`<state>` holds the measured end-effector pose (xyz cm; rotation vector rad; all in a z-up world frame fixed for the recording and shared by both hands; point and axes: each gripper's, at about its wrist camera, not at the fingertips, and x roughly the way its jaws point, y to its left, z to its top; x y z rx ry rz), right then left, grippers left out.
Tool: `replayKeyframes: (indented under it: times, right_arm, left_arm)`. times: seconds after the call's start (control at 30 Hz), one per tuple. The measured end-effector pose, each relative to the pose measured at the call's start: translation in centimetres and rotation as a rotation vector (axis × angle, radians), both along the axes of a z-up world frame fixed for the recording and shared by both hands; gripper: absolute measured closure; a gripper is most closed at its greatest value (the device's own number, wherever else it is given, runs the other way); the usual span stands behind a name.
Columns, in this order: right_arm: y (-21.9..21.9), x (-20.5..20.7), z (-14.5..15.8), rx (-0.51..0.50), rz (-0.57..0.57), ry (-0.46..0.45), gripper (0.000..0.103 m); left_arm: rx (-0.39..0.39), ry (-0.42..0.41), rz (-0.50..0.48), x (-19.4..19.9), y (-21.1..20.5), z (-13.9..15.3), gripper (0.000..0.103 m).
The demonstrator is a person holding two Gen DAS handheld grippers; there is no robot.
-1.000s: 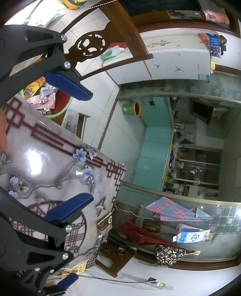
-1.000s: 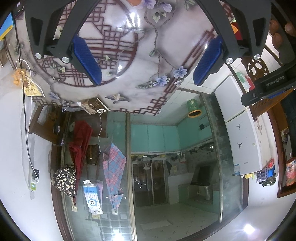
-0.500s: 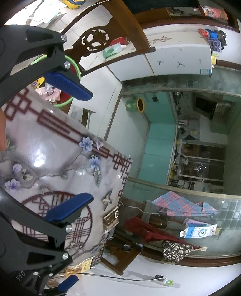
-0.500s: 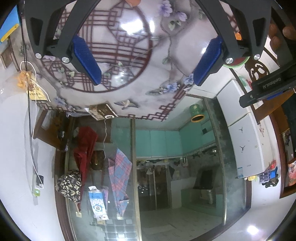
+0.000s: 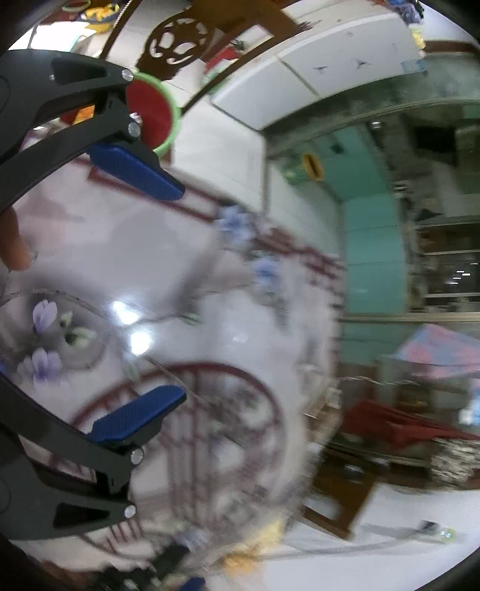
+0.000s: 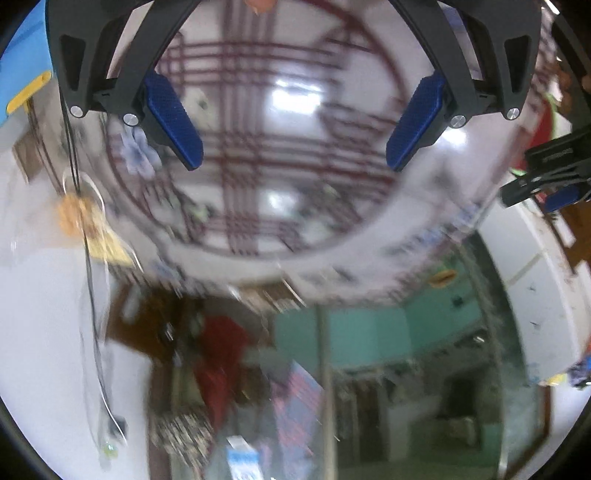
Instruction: Collect trash
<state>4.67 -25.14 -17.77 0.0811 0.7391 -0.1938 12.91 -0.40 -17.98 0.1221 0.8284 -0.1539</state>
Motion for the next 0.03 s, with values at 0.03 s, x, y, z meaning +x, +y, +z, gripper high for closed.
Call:
replayKeyframes:
  times: [0.03]
  right_arm:
    - [-0.99, 0.18, -1.25, 0.001, -0.024, 0.029, 0.007]
  left_arm:
    - [0.004, 0.02, 0.009, 0.3, 0.2, -1.31, 0.005]
